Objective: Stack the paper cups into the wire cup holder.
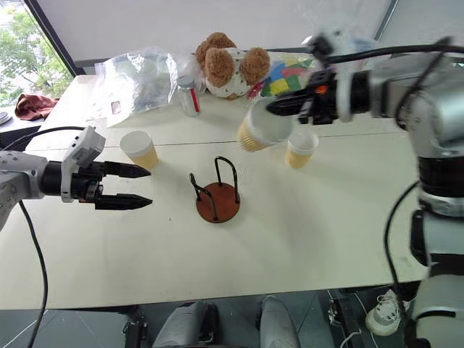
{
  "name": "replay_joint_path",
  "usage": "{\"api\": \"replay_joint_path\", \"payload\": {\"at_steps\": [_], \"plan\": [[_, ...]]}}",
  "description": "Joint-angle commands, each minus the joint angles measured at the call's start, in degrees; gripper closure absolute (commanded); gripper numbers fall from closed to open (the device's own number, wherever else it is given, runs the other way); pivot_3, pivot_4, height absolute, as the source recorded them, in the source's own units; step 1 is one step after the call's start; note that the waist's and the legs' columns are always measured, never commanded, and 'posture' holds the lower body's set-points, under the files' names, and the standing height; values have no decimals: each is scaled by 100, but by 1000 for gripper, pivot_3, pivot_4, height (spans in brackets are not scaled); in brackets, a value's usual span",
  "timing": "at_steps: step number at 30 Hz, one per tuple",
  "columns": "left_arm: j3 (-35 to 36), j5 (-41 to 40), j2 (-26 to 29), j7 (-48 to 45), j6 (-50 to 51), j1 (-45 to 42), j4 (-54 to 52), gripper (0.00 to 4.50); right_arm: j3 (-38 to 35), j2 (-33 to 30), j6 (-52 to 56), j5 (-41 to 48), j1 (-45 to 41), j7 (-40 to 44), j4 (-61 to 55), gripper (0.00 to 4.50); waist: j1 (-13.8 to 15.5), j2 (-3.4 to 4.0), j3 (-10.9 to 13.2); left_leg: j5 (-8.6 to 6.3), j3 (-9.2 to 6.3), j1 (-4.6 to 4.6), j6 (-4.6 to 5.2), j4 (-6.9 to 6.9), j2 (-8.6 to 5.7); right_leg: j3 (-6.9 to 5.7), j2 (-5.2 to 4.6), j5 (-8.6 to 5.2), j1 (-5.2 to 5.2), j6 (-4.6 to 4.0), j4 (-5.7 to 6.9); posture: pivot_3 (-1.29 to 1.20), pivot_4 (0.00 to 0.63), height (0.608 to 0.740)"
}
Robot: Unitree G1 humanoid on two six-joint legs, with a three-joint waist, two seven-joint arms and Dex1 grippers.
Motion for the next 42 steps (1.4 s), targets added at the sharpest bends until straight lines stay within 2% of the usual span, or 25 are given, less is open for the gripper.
{"api": "replay_joint_path", "payload": {"at_steps": [1,8,14,21,24,30,35,38,42], "plan": [[264,-59,19,67,-27,-70,-34,0,218,258,-324,-127,-384,367,72,4442,15,0,1,0,1,-2,0,2,-2,0,-3,0,0,0,1,0,150,740],[560,-305,-124,378,173,192,-315,0,613,690,-627,-379,-532,851,362,4442,6,-8,-4,5,-1,-4,-7,4,-8,-3,-11,0,3,1,2,0,150,740],[674,-399,-196,561,224,398,-501,0,1014,814,-1010,-736,-630,1408,576,4442,2,-8,-3,7,-3,-4,-12,4,-8,-5,-11,1,2,1,4,0,150,740],[597,-423,-328,669,209,332,-525,0,1558,1152,-1817,-1518,-743,1853,1342,4442,-9,-8,-3,15,-1,-2,-26,5,-8,-5,-10,1,2,1,6,0,150,740],[600,-424,-354,694,209,365,-549,0,1582,1319,-1972,-1692,-824,1949,1573,3672,0,-8,-3,18,-3,-2,-31,5,-8,-7,-9,1,2,1,11,0,150,740],[629,-464,-396,786,234,415,-598,0,1437,1552,-2021,-1884,-934,1979,1783,688,-9,-8,-3,19,-3,-2,-32,4,-8,-7,-9,1,2,1,16,0,150,740],[605,-471,-443,851,213,379,-604,0,1196,1438,-2009,-1908,-973,1998,1811,688,-1,-8,-3,19,-3,-2,-33,4,-8,-7,-9,1,2,1,16,0,150,740],[626,-536,-454,878,233,265,-649,0,678,943,-2022,-1958,-866,1721,1984,688,30,-10,-2,19,-3,-2,-33,4,-9,-7,-10,1,2,1,15,0,150,740],[744,-797,-420,872,398,-2,-719,0,158,111,-2428,-2263,-240,1140,2205,688,99,-16,-3,19,-7,-4,-33,4,-21,-9,-25,1,7,1,7,0,150,740]]}}
